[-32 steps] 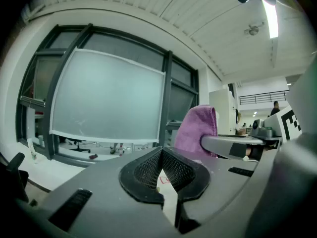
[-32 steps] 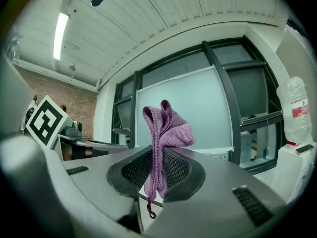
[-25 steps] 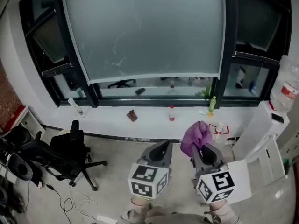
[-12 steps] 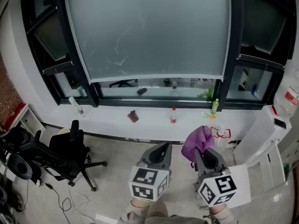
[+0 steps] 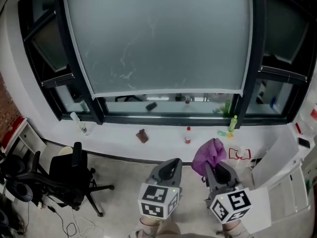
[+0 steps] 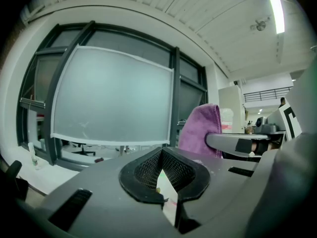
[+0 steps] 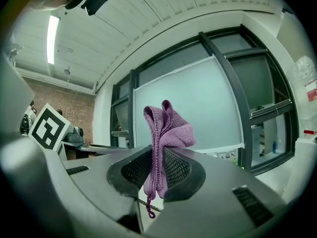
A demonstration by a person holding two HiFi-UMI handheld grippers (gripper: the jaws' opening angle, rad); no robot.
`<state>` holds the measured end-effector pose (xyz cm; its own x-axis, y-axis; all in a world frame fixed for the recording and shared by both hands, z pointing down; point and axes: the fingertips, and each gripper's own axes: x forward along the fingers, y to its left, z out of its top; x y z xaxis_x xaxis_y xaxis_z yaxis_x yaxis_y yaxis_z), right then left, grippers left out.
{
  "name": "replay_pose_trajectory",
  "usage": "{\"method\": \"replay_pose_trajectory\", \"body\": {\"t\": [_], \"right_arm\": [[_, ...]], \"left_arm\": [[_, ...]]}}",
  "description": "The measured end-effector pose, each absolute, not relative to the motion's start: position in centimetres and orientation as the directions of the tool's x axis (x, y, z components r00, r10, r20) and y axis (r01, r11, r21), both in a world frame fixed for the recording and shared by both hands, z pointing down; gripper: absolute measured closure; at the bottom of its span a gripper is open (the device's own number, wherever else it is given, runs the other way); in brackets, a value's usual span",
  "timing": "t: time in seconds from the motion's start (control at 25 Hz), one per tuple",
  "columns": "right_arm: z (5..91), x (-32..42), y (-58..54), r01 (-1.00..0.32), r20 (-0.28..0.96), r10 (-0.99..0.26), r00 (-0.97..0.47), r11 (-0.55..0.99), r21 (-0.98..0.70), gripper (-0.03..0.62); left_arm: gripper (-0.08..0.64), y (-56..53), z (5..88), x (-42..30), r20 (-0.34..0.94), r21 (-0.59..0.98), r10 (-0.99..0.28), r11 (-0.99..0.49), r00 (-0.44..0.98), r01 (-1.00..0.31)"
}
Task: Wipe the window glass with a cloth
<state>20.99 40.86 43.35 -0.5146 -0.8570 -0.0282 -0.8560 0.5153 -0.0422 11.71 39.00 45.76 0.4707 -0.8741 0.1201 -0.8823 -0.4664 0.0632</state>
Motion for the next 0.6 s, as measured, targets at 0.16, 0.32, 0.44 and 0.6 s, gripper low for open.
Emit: {"method": "replay_pose_trajectory", "body": {"t": [0.16, 0.32, 0.44, 0.6], "right_arm": [[42.7, 18.7, 36.4, -0.853, -0.041, -0.853, -0.52, 0.521, -0.036, 0.54], [41.8, 16.5, 32.0, -0.855, -0.045, -0.855, -0.517, 0.518, -0.028, 0.54], [41.1, 14.5, 28.7, -0.855, -0.053, -0.855, -0.516, 0.518, -0.025, 0.54], [40.6, 11.9, 24.4, -0.855, -0.056, -0.854, -0.517, 0.519, -0.02, 0.54]], "left_arm": [[0.555, 34.7, 45.5, 9.9, 0.118, 0.075, -0.869, -0.475, 0.481, -0.877], [0.555, 30.4, 44.6, 7.7, 0.123, 0.088, -0.864, -0.481, 0.488, -0.872], [0.555, 27.0, 43.9, 5.7, 0.126, 0.09, -0.865, -0.478, 0.486, -0.874], [0.555, 22.7, 43.4, 3.4, 0.129, 0.086, -0.863, -0.481, 0.488, -0.873]]}}
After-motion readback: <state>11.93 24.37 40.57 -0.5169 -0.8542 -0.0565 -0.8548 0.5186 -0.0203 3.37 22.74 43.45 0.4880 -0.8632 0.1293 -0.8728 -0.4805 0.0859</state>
